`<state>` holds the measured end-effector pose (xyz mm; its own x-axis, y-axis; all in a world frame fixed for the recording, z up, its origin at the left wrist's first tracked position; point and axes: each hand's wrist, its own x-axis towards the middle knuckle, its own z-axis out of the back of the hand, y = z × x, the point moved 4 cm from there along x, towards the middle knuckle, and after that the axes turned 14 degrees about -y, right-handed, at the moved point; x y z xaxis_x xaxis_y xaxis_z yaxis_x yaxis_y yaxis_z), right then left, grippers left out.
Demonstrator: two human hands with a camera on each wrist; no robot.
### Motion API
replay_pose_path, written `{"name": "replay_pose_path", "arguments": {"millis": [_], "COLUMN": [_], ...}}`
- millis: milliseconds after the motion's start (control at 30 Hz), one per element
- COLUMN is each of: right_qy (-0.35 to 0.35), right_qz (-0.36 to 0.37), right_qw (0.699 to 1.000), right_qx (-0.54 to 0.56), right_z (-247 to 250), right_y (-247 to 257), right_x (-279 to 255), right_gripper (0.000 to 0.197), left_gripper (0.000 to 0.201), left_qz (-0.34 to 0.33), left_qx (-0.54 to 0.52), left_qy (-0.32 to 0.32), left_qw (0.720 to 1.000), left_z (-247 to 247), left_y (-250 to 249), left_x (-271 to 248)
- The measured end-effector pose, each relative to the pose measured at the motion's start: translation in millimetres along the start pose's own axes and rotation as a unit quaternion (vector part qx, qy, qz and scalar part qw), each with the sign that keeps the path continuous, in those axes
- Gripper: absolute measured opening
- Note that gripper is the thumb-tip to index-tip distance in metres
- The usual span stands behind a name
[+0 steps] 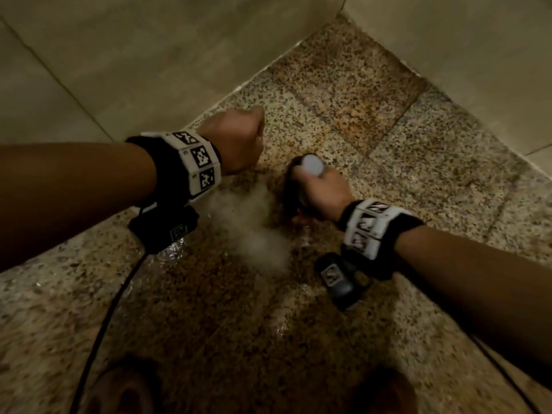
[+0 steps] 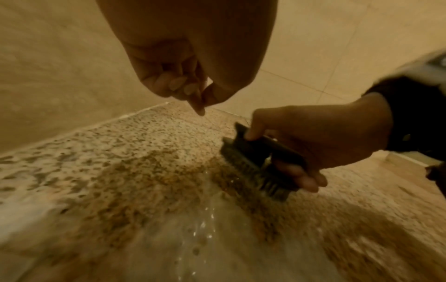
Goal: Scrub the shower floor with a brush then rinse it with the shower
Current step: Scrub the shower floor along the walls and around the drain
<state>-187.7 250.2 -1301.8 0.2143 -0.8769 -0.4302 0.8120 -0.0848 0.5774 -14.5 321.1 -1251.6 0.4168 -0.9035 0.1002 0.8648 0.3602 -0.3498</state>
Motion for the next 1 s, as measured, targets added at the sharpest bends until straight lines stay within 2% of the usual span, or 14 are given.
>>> {"name": "replay_pose_path", "arguments": {"millis": [67,167,300,400,533,600,700,833,933,1000], "right_qy": [-0.031,-0.035,0.005,0.023,0.051,0.090,0.146,0.111,0.143,0.185], "right_qz": [-0.032,-0.083,-0.140,-0.106,-0.027,0.001,-0.001,-0.029,-0.090,-0.109], "right_qw": [0.998,0.983,0.974,0.977,0.988,0.988,0.985,0.985,0.970,0.956], "right_qx": [-0.047,-0.157,-0.181,-0.181,-0.141,-0.126,-0.092,-0.125,-0.177,-0.201], "right_z": [36.4,72.4,62.1,36.9,-8.5,-32.6,-44.0,3.8,43.5,44.9], "right_y": [-23.6,-60.8,-77.3,-54.5,-12.8,7.4,26.7,13.8,-20.1,-44.9], "right_x": [6.6,2.4,-12.0,-15.7,-26.1,-35.4,-42.0,-35.6,-35.2,-42.0], "right_gripper": [0.078,0.058,0.068,0.067,0.061,0.057,0.048,0.053,0.053,0.046], "left_gripper": [0.014,0.015,0.017,0.017,0.017,0.016,0.019,0.020,0.018,0.019], "left_qz": [0.004,-0.022,-0.070,-0.091,-0.080,-0.078,-0.079,-0.076,-0.075,-0.076], "left_qx": [-0.009,-0.001,-0.001,-0.010,-0.001,0.002,0.014,0.014,0.030,0.054], "left_qy": [0.008,0.034,0.033,0.029,0.037,0.037,0.044,0.071,0.102,0.115], "left_qw": [1.000,0.999,0.997,0.995,0.996,0.996,0.996,0.994,0.992,0.989], "left_z": [2.1,-5.1,-19.7,-24.8,-17.1,-12.9,-10.9,-8.9,-9.6,-11.6], "left_y": [-0.5,-11.2,-25.3,-23.7,-13.4,-7.6,-2.7,1.1,4.0,1.8], "left_x": [6.5,10.0,2.8,-1.8,-2.6,-5.4,-12.9,-19.1,-20.9,-23.2]}}
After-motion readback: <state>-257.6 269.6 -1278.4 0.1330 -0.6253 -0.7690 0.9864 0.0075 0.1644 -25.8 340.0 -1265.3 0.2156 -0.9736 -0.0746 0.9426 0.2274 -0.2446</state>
